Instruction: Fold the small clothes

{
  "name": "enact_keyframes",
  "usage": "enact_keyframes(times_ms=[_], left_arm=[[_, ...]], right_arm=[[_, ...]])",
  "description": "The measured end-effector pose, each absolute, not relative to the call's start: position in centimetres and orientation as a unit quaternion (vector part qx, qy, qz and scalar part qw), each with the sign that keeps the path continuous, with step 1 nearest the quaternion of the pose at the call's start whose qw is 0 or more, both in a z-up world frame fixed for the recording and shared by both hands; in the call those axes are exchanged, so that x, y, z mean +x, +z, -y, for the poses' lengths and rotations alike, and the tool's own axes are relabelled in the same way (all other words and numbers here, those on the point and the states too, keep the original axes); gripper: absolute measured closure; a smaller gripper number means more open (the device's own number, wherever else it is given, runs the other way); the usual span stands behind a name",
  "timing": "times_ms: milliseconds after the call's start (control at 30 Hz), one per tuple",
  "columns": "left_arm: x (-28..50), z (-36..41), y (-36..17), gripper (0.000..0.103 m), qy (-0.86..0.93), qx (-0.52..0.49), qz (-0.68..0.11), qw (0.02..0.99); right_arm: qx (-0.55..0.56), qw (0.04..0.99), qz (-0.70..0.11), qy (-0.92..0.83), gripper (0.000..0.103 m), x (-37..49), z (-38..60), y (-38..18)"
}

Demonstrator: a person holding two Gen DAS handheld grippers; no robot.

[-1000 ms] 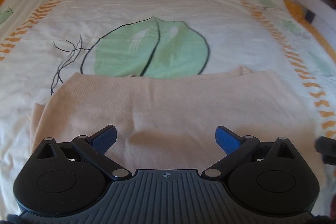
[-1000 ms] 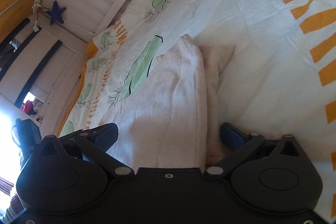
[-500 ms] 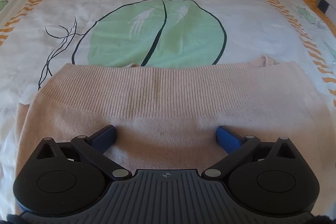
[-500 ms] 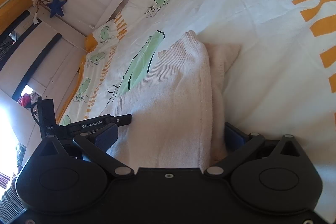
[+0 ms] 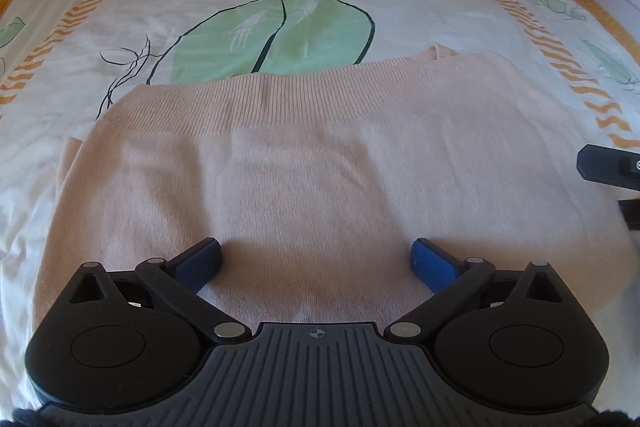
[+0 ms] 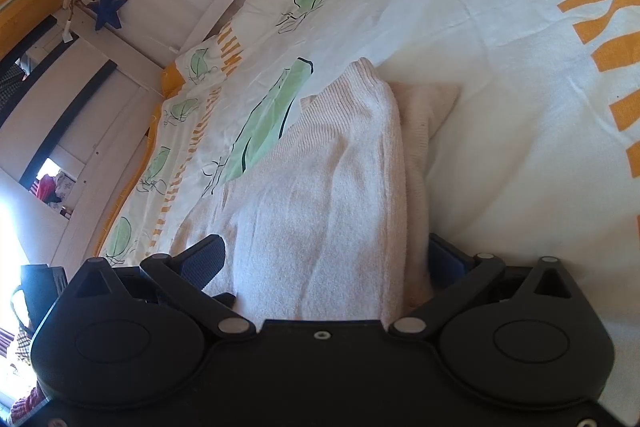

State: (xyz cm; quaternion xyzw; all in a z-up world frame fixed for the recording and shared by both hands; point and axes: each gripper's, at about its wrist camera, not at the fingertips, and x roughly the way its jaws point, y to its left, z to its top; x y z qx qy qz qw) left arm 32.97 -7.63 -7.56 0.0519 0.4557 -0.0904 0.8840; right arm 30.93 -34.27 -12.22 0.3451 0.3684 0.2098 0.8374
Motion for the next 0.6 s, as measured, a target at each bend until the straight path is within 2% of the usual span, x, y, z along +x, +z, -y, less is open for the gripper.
enact_keyframes(times_ms=[400,600], left_arm=[[33.1,8.3,-7.9,0.0,-0.076,0.056,-0.464,0.881],[32.9,8.2,-8.0,0.0,-0.078,0.056,-0.46,0.883]], right_arm=[[0.398,0.815,-0.389,0.159,0.0,31.7,34.3,-11.6],[0.365,0.818,-0.401,0.19,0.0,32.1,33.7,-11.7]])
